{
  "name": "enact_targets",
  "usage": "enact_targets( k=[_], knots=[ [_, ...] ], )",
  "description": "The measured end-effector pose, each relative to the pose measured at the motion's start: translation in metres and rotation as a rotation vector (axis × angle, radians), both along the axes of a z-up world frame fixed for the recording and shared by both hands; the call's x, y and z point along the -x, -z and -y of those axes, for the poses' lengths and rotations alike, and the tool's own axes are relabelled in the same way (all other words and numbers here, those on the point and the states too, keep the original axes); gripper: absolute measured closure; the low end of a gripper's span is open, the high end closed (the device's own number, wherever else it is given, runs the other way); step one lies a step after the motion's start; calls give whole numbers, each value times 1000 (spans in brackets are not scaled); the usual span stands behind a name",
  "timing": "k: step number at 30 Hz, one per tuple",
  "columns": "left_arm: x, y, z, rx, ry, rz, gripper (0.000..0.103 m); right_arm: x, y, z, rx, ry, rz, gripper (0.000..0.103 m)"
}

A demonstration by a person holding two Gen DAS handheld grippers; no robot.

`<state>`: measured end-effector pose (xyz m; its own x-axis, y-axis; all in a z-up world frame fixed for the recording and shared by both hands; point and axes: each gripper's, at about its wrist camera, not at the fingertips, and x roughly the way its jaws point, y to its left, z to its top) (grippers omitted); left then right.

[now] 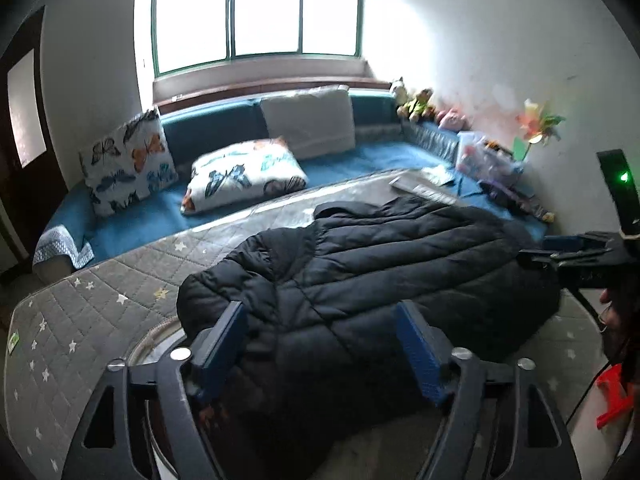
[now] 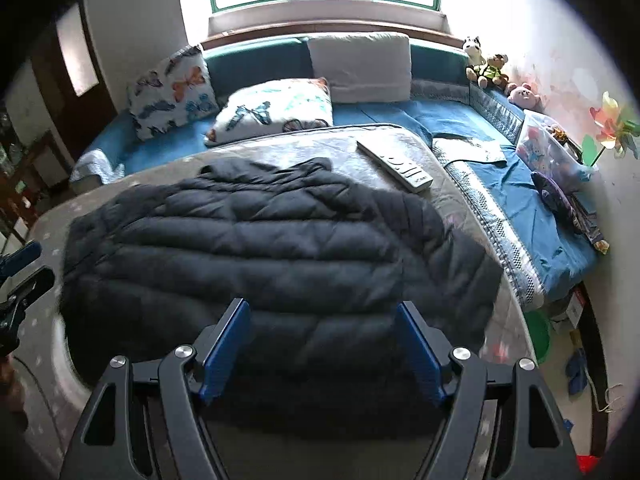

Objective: Fold large clothes

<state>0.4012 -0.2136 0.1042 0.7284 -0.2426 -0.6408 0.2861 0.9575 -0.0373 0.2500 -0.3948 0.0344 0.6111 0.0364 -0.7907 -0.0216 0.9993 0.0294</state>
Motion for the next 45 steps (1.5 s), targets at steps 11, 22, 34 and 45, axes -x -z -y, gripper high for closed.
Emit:
enact_targets(
  k=[11, 22, 34, 45],
  knots=[
    [118, -11, -12, 38, -27, 66, 0, 90, 0, -43, 75, 14, 135, 21],
    [183, -3, -37, 87, -86, 12, 0, 151, 1, -63, 70, 84, 239, 15],
    [205, 1, -37, 44, -97, 0, 0, 180, -6, -72, 89, 95, 298, 15],
    [213, -1, -34, 48, -85, 1, 0, 189, -7, -72, 86, 98, 315, 15]
  ],
)
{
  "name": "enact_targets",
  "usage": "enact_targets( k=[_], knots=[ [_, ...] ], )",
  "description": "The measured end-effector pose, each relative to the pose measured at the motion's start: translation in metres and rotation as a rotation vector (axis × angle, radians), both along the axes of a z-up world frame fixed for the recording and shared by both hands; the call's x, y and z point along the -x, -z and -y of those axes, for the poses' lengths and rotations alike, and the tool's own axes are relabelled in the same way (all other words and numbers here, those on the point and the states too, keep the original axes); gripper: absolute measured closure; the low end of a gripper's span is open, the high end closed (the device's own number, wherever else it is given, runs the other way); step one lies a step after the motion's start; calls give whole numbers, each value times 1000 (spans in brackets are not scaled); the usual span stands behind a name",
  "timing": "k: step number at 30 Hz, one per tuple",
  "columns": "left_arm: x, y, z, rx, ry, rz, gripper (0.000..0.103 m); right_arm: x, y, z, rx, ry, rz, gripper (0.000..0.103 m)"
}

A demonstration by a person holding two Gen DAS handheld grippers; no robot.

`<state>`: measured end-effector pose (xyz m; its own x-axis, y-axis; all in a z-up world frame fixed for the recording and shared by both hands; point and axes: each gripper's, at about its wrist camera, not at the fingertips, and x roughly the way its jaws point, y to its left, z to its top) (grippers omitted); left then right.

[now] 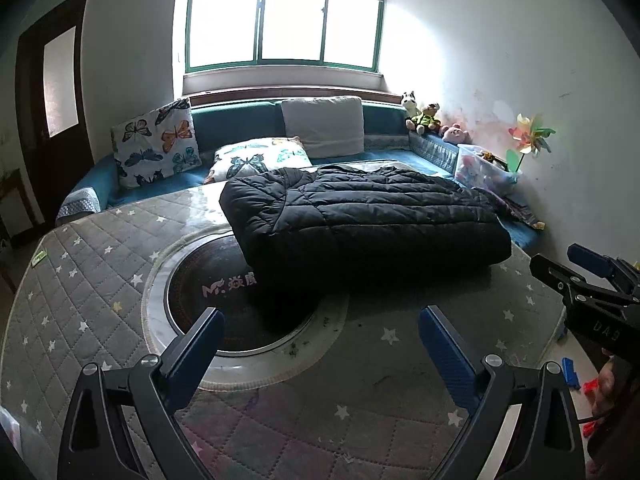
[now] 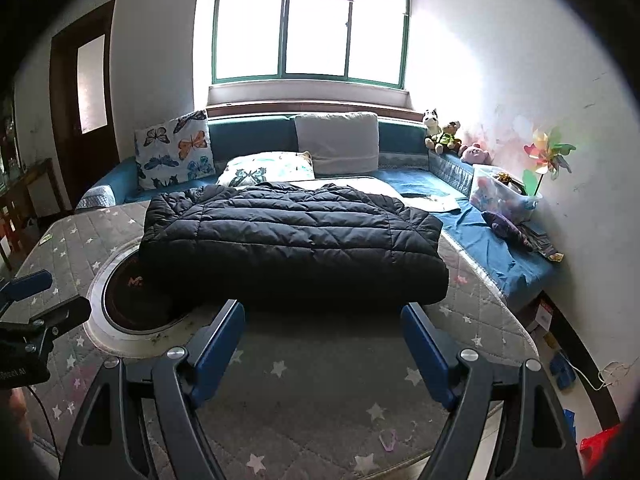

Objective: Fold large clothes

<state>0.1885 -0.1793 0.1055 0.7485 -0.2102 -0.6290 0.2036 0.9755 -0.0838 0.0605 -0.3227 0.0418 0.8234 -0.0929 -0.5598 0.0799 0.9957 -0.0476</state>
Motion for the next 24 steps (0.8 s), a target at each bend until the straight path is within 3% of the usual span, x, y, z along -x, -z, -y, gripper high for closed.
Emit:
enact_targets(
  k=[24],
  knots=[
    [3, 7, -1, 2, 4, -3, 0, 2, -3, -5, 0, -18, 11, 15]
  ],
)
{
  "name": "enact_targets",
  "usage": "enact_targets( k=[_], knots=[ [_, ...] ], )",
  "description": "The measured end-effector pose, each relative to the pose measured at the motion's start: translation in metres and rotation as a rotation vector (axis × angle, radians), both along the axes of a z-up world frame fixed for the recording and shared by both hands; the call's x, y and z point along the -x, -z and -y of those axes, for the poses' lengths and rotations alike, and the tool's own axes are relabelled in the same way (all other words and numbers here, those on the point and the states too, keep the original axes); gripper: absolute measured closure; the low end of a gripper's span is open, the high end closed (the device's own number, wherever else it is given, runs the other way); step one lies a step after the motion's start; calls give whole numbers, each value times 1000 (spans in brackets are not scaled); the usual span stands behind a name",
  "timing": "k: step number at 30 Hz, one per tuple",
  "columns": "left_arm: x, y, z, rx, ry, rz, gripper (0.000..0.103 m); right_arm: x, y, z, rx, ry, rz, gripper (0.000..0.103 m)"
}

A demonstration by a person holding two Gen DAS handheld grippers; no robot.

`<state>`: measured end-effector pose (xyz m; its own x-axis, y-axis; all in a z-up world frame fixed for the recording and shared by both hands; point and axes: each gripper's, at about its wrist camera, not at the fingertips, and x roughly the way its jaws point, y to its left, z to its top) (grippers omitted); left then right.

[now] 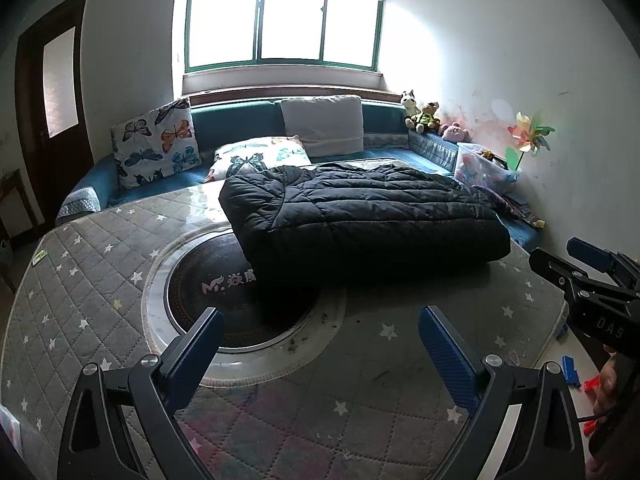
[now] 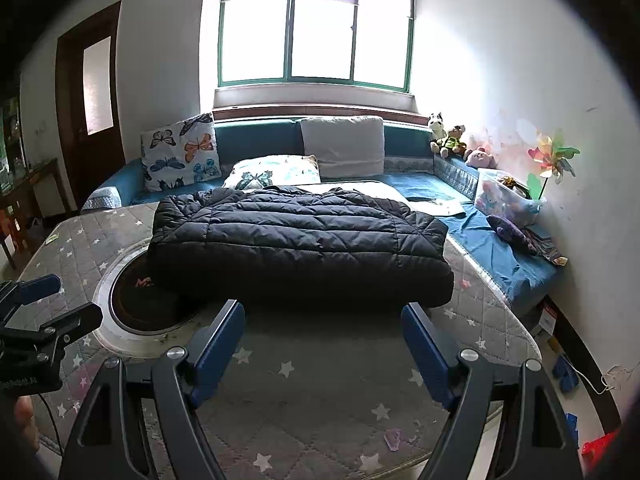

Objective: Fold large clothes

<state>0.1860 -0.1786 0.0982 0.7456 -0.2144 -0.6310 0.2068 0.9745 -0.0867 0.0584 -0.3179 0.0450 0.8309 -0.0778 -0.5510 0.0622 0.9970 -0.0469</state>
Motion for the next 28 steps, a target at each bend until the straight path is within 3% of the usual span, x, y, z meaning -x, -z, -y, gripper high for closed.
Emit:
enact_targets(
  k=[28],
  knots=[
    [1, 2, 0, -23, 5, 16, 0, -4, 13, -4, -6, -52, -28, 15]
  ],
)
